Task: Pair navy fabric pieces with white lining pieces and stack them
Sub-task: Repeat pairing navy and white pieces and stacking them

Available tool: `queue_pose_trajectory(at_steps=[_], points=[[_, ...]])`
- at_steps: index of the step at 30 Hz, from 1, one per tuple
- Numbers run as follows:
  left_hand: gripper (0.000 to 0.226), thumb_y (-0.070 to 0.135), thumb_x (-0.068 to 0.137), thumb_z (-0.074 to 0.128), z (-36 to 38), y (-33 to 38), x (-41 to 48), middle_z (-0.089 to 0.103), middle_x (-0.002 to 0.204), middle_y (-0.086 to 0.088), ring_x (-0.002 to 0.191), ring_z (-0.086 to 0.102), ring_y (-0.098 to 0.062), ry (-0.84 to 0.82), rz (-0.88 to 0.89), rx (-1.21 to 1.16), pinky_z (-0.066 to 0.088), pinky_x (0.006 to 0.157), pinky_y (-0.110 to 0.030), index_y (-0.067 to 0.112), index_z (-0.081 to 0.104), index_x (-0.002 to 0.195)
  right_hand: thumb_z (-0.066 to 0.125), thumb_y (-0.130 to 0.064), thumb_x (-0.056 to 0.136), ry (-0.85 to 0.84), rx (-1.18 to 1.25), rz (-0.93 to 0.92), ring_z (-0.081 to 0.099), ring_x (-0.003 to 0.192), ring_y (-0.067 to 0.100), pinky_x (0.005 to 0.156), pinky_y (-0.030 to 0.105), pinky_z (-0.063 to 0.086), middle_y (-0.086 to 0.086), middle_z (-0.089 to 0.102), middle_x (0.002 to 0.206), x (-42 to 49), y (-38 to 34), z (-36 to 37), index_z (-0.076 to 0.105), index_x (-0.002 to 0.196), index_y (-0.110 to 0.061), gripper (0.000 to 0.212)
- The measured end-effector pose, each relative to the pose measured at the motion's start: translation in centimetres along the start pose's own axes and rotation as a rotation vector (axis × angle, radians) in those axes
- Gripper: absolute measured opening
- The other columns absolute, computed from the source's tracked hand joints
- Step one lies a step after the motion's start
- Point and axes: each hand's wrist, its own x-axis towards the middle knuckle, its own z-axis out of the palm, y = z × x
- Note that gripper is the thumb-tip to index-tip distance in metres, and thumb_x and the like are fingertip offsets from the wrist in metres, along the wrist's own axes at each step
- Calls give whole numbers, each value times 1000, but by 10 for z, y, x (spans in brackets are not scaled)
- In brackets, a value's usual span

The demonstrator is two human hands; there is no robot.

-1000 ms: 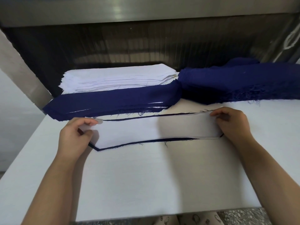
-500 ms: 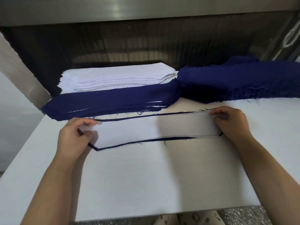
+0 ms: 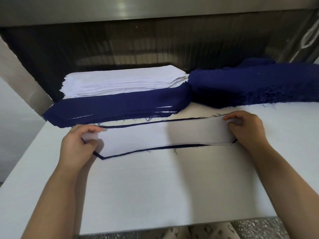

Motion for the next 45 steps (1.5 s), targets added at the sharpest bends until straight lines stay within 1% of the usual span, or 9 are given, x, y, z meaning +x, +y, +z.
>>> queue_pose_trajectory(at_steps=[8, 11, 17, 21, 26, 28, 32, 39, 45], points=[[56, -18, 76, 56, -1, 0, 0, 60, 101, 3, 88, 50, 17, -19, -1, 13, 32, 77, 3, 38, 61, 83, 49, 9, 81, 23, 34, 8, 51, 83, 13, 60, 12, 32, -4, 60, 91, -1, 0, 0, 65, 83, -21, 34], [50, -18, 76, 56, -1, 0, 0, 62, 103, 1, 87, 52, 2, -27, -13, 24, 32, 78, 3, 31, 63, 86, 48, 8, 84, 41, 51, 8, 51, 87, 12, 69, 15, 35, -3, 59, 95, -2, -1, -1, 64, 85, -22, 34], [50, -19, 75, 54, -1, 1, 0, 63, 102, 0, 88, 54, -3, -38, -35, 16, 34, 79, 1, 30, 63, 86, 47, 8, 87, 7, 33, 4, 50, 94, 16, 79, 24, 37, 0, 57, 102, -1, -1, 1, 63, 86, -21, 33], [55, -18, 75, 54, -1, 3, -1, 61, 100, 3, 89, 50, 17, -28, -59, 7, 34, 78, 2, 36, 62, 83, 47, 8, 87, -17, -12, -22, 49, 92, 17, 78, 25, 36, -1, 56, 103, -1, 0, 2, 62, 86, -22, 33], [57, -18, 73, 55, -2, 2, 0, 63, 96, 4, 88, 50, 17, -31, -72, 42, 34, 76, 2, 38, 61, 81, 46, 9, 83, -30, -58, -31, 51, 93, 33, 80, 31, 41, 3, 60, 100, 0, 1, 3, 66, 87, -18, 34], [53, -18, 73, 55, -2, 1, 0, 66, 96, 2, 93, 56, 2, -27, -59, 55, 37, 85, -4, 34, 63, 82, 46, 10, 82, -38, -71, -44, 52, 98, 38, 85, 38, 44, 6, 61, 105, 0, 0, 2, 67, 89, -16, 34], [47, -16, 75, 53, -2, 0, 0, 68, 98, 3, 112, 53, -35, -32, -49, 98, 40, 103, -48, 27, 67, 86, 50, 8, 82, -49, -93, -76, 48, 111, 38, 97, 42, 40, 11, 62, 111, 0, -2, 2, 69, 92, -11, 29], [47, -16, 77, 52, -1, 1, -1, 70, 101, 2, 113, 53, -36, -51, -57, 73, 39, 103, -51, 29, 66, 84, 54, -2, 87, -73, -188, -51, 32, 124, 34, 94, 19, 19, 9, 55, 126, 0, -1, 2, 68, 99, -13, 22], [42, -10, 84, 54, 0, 2, 0, 69, 95, 4, 112, 54, -35, -28, -42, 43, 38, 104, -50, 30, 66, 81, 54, -9, 86, -58, -301, -20, 18, 131, 29, 103, 38, 16, 4, 36, 143, -3, -10, 0, 64, 109, -24, 29]])
